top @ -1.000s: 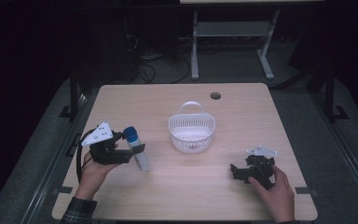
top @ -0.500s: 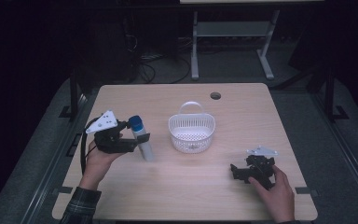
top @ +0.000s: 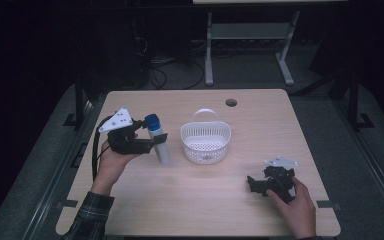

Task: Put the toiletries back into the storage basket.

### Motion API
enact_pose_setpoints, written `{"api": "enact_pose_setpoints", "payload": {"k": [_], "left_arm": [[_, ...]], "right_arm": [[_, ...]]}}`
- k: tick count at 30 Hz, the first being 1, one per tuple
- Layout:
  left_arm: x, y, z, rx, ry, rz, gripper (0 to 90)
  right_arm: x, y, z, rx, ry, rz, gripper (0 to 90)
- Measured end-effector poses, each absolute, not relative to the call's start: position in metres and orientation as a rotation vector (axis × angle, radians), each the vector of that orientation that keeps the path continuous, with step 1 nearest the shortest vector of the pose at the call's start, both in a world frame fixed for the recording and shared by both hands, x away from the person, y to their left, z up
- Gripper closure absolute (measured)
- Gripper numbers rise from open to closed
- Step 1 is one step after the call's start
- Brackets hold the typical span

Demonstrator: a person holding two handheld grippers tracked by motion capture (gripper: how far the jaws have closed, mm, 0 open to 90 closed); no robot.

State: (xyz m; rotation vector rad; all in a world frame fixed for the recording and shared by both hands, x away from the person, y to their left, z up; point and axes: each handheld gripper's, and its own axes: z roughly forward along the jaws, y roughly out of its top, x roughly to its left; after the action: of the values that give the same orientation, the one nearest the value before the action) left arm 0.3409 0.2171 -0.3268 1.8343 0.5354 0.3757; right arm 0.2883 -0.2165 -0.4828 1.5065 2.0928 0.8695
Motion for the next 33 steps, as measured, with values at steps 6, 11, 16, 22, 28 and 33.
{"api": "enact_pose_setpoints", "payload": {"k": [6, 11, 16, 22, 28, 33], "left_arm": [[0.346, 0.210, -0.321, 1.835, 0.520, 0.376, 33.2], [0.351, 0.204, -0.317, 1.835, 0.512, 0.376, 33.2], [0.357, 0.198, -0.314, 1.835, 0.503, 0.374, 33.2], [0.364, 0.190, -0.310, 1.841, 0.497, 0.374, 33.2], [0.371, 0.181, -0.307, 1.842, 0.489, 0.374, 33.2], [0.377, 0.174, -0.306, 1.836, 0.483, 0.373, 33.2]], "right_arm": [[0.288, -0.216, -0.483, 1.506, 2.093, 0.870, 0.0], [0.288, -0.216, -0.483, 1.505, 2.094, 0.870, 0.0], [0.288, -0.216, -0.483, 1.505, 2.094, 0.870, 0.0], [0.288, -0.216, -0.483, 1.505, 2.096, 0.871, 0.0], [0.288, -0.216, -0.483, 1.503, 2.096, 0.871, 0.0], [0.288, -0.216, -0.483, 1.503, 2.097, 0.871, 0.0]]}}
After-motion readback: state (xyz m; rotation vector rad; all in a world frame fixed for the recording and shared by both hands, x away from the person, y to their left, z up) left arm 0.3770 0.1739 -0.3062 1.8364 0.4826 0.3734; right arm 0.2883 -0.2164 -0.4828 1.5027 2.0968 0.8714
